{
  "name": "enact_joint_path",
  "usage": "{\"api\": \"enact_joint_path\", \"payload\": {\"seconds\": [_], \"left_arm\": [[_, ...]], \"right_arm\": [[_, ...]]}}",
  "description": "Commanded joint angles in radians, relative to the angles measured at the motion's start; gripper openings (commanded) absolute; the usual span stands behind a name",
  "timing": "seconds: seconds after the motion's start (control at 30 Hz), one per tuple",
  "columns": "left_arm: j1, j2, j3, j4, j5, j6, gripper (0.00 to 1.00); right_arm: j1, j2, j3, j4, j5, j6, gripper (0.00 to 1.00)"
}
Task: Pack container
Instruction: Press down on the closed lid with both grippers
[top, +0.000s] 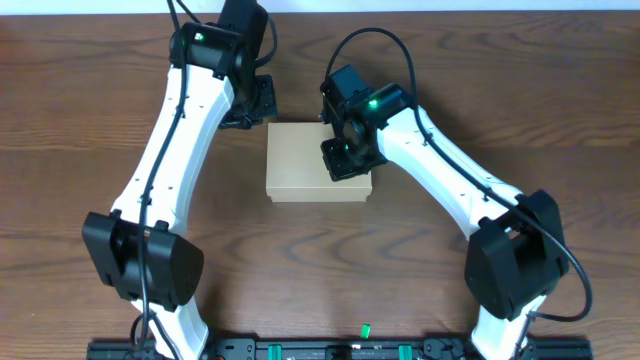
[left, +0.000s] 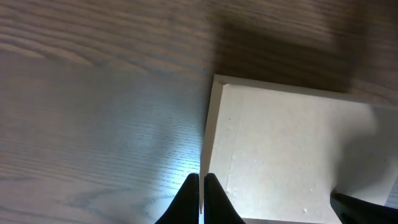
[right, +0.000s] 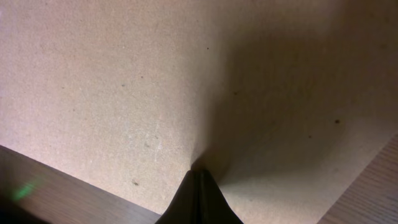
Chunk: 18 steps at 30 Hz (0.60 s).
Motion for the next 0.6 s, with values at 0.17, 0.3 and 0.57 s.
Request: {"api": "enact_joint_path", "payload": {"seconds": [0.17, 0.3, 0.57], "left_arm": [[0.009, -0.014, 0.016, -0.013, -0.018, -0.013, 0.06], [0.025, -0.043, 0.016, -0.03, -0.018, 0.031, 0.2], [0.093, -0.106, 0.016, -0.101, 0.019, 0.119, 0.95]], "right_arm": [[0.008, 0.023, 0.002, 0.042, 0.08, -0.001, 0.01], [0.008, -0.038, 0.002, 0.055, 0.074, -0.084, 0.01], [-0.003, -0.173, 0.002, 0.026, 0.07, -0.183, 0.61]]}}
